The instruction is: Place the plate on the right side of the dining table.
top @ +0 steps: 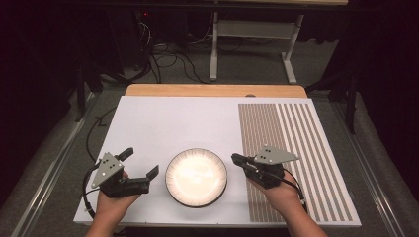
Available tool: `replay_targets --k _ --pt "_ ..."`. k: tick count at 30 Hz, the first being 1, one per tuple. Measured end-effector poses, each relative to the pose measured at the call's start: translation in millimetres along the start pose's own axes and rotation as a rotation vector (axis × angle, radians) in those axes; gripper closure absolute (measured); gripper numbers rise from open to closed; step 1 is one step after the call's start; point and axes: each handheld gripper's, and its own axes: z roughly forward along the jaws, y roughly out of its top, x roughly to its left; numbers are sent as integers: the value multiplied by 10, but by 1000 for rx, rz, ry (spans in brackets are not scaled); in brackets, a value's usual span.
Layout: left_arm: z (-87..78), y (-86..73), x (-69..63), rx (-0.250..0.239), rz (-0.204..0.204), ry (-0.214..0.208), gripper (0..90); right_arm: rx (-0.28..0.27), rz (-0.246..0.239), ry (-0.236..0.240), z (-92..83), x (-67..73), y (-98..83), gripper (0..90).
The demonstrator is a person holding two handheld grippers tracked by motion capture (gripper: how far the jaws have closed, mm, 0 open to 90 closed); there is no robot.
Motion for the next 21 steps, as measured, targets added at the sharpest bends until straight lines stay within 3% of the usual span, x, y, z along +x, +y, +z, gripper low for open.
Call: replay_targets --k 5,13,21 --pt "9 6 -23 4 12 -3 2 75 3 58 97 25 -90 900" --pt "-17 21 -27 -9 15 -5 2 161 -22 72 197 136 -173 900" --pt "-17 24 -23 -10 15 -7 2 220 -12 72 237 109 -265 900"
